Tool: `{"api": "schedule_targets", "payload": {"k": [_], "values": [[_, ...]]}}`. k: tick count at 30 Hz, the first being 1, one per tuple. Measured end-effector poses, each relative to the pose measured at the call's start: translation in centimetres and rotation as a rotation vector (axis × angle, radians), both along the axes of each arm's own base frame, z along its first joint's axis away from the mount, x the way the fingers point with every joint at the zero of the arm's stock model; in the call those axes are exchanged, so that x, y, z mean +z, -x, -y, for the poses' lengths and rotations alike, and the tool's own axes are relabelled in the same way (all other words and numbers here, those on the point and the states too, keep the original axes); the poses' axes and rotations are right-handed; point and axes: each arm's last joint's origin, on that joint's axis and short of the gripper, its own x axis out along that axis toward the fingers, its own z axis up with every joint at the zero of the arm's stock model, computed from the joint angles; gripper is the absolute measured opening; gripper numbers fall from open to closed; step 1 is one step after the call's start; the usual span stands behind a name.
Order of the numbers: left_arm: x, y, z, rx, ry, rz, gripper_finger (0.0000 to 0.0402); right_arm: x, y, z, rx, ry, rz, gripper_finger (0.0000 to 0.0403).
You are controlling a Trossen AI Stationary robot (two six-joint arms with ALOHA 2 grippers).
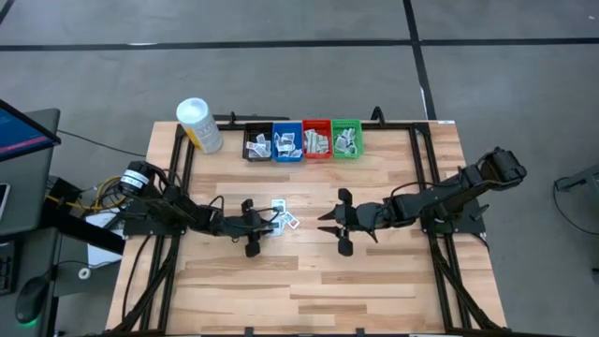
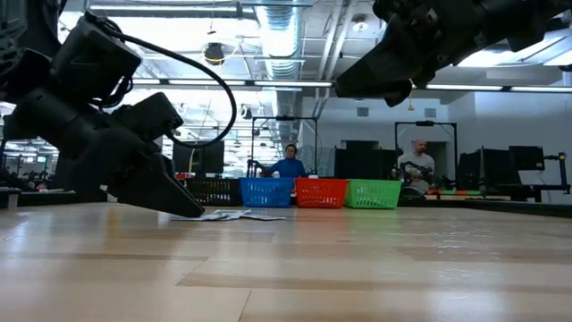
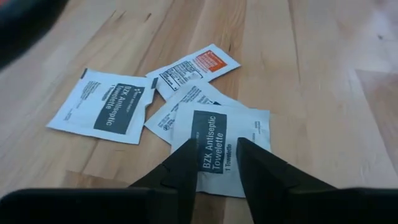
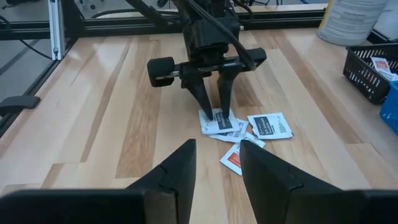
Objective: Pick & Place First Aid Supplies
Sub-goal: Put the gray towelette pack into the blue bin
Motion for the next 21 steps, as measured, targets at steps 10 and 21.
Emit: {"api": "schedule_targets", "payload": {"k": [10, 21], "values": [[0.3, 0.1, 0.1, -0.033, -0.032, 0.002, 0.0056, 0.0, 0.0, 0.1, 0.001, 0.014, 0.0, 0.0118], [1.2, -1.1, 0.3, -0.085, -0.155, 0.071, 0.0026, 0.2, -0.5, 2.0, -0.016, 0.123, 0.01, 0.0118]]}}
